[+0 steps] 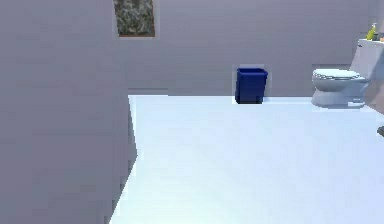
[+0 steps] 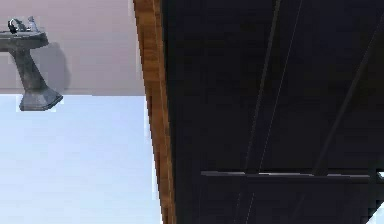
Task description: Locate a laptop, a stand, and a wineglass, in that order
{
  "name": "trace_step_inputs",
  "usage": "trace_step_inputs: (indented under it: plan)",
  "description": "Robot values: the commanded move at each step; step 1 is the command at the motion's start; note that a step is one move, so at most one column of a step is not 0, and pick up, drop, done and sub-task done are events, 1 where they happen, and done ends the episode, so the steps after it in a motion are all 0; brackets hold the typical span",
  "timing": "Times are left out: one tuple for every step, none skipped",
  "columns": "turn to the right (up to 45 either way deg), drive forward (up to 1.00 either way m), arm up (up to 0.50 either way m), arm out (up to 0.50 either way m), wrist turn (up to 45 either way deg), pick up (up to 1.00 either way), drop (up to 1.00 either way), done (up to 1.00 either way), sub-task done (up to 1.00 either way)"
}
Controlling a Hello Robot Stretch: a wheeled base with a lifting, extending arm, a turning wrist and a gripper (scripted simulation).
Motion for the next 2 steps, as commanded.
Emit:
trace_step_inputs:
  plan:
    - [27.0, 0.00, 0.00, 0.00, 0.0, 0.00, 0.00, 0.00, 0.00]
    - [0.0, 0.50, 0.00, 0.00, 0.0, 0.00, 0.00, 0.00, 0.00]
